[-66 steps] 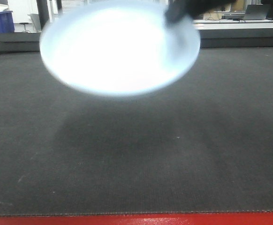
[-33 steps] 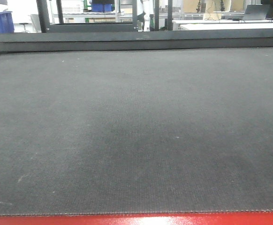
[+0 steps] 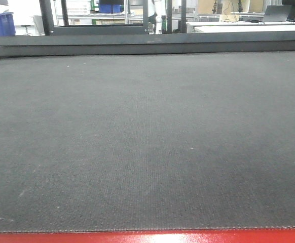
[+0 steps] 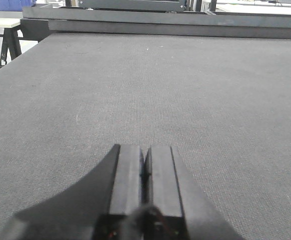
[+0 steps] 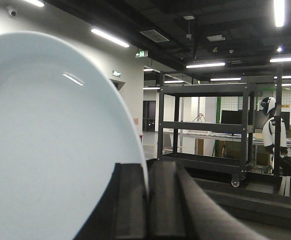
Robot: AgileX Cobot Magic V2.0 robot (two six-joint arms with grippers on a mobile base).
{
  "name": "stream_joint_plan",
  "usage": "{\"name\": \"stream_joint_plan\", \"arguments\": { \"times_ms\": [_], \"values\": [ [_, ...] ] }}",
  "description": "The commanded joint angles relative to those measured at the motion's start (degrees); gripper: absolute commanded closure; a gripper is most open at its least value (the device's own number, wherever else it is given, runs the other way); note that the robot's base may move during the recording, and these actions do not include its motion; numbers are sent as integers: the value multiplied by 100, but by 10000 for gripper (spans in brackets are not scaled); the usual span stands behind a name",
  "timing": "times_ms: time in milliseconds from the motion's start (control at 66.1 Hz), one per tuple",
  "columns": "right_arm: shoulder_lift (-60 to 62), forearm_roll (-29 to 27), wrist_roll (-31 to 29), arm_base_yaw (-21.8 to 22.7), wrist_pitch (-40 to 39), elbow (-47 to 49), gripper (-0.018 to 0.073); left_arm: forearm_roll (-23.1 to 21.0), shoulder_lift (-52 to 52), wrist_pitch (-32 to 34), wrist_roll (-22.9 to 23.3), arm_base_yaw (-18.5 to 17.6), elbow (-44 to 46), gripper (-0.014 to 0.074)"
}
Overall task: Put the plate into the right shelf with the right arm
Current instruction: 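Drive the base away from the table holding the plate in the right gripper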
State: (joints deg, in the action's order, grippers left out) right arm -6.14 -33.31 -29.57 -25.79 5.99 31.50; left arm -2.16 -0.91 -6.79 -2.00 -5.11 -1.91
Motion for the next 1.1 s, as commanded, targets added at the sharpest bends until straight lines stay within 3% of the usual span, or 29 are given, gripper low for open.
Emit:
{"name": "stream_joint_plan", "arguments": {
  "times_ms": [0, 1089],
  "values": [
    [57, -65, -33, 27, -599, 5, 503, -23, -30, 492, 19, -4, -46, 643],
    [63, -70, -33, 21, -599, -38, 503, -23, -30, 492, 19, -4, -46, 643]
  ]
}}
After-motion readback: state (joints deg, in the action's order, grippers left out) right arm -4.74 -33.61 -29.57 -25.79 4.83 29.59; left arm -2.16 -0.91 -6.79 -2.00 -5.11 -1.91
